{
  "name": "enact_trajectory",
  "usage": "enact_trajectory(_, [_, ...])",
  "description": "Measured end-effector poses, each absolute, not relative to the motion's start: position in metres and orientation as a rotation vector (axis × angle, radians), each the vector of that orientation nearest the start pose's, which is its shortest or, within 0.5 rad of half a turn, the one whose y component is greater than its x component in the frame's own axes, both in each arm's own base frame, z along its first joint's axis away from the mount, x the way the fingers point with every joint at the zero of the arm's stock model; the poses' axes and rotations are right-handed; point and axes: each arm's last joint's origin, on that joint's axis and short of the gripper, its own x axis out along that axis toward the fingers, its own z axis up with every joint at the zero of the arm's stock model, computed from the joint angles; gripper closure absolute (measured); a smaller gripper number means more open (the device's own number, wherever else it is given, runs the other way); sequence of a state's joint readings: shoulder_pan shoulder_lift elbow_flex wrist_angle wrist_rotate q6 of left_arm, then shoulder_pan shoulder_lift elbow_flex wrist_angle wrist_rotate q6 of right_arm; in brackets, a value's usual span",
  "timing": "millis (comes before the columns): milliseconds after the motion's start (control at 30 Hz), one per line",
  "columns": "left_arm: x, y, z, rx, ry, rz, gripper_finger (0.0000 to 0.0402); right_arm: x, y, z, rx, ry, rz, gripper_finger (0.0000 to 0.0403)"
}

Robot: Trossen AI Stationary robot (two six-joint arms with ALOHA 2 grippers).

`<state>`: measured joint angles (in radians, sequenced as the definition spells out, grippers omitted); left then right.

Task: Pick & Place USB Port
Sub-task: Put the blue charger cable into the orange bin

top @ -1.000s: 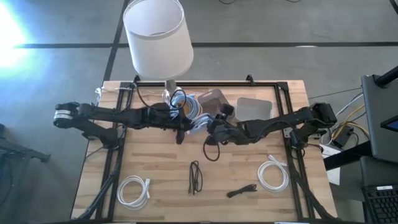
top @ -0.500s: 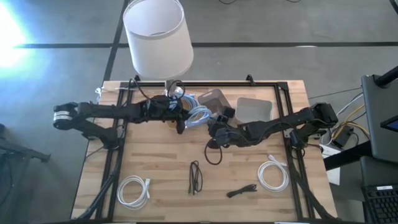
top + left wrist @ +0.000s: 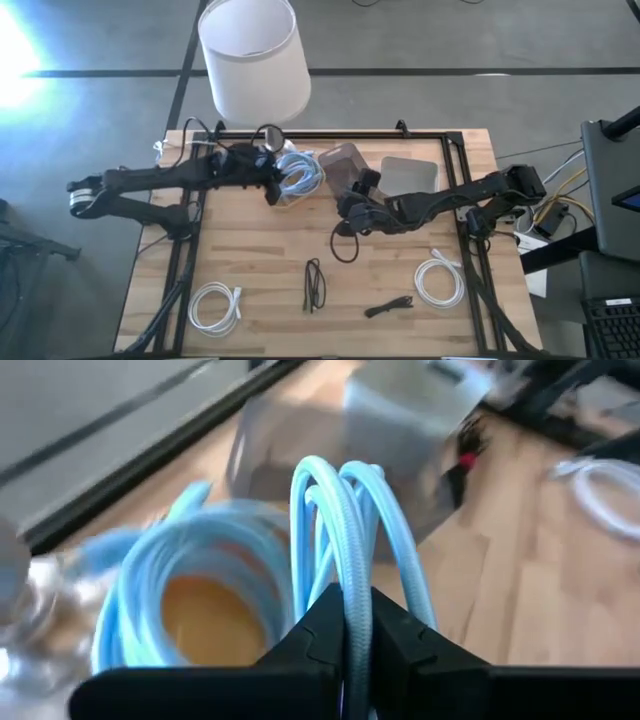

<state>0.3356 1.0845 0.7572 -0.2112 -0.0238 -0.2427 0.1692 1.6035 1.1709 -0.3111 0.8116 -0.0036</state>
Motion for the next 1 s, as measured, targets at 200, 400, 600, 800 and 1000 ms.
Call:
enact_trajectory(200, [0.212, 0.087, 0.238, -0.396, 0.565, 0.499, 0.0374, 0.339, 0.037, 0.260, -0.359, 0.668, -0.611, 0.0231])
enact_trajectory(400, [0.206, 0.101, 0.229, -0.419, 0.589, 0.580, 0.0369, 0.339, 0.037, 0.260, -0.358, 0.667, -0.611, 0.0231])
enact_trajectory(600, [0.202, 0.103, 0.223, -0.406, 0.612, 0.595, 0.0355, 0.339, 0.037, 0.260, -0.359, 0.668, -0.612, 0.0231])
enact_trajectory(800, [0.200, 0.102, 0.218, -0.409, 0.640, 0.601, 0.0325, 0.339, 0.037, 0.259, -0.360, 0.670, -0.613, 0.0231])
enact_trajectory(1000, [0.197, 0.102, 0.215, -0.376, 0.684, 0.630, 0.0282, 0.339, 0.037, 0.259, -0.360, 0.673, -0.613, 0.0231])
